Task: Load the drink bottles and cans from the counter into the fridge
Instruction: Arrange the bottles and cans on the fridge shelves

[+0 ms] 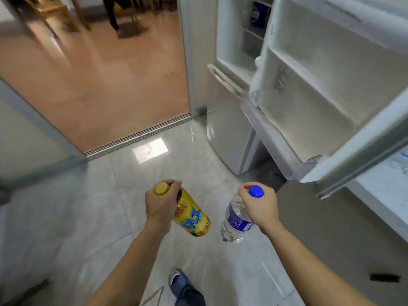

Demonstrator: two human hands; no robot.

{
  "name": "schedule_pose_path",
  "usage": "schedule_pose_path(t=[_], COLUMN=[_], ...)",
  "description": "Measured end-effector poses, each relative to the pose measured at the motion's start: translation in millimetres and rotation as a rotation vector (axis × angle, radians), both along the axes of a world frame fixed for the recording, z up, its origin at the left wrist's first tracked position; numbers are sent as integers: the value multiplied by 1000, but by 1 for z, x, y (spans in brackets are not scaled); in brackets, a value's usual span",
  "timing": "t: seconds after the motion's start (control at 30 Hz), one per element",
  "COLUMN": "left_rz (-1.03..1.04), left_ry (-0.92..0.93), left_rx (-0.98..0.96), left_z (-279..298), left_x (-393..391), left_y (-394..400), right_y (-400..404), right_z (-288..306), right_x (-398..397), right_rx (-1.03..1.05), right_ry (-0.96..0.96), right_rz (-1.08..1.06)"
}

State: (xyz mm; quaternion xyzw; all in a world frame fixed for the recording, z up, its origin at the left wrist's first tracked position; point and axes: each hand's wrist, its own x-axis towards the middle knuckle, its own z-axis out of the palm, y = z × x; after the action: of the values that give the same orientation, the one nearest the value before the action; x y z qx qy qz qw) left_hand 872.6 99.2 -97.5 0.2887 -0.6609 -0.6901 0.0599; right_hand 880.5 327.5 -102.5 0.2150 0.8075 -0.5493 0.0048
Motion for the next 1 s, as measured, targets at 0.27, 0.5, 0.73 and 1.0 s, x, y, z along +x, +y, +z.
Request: schedule_pose_path(t=[0.27, 0.5, 0.73, 1.0], left_rz=[82, 90, -16, -246], left_ry=[64, 16, 4, 85], left_rx=[-57, -16, -35, -64], left_z=[16, 4, 2, 32], left_x=[-81, -170, -312, -499], left_y=[-124, -175, -173, -128], right_y=[-124, -173, -185, -150], right_z=[7, -2, -17, 5], right_x=[-90, -177, -296, -438], right_rx=[-89, -102, -102, -48], right_ry=[78, 49, 71, 120], right_rz=[-36, -45, -96, -256])
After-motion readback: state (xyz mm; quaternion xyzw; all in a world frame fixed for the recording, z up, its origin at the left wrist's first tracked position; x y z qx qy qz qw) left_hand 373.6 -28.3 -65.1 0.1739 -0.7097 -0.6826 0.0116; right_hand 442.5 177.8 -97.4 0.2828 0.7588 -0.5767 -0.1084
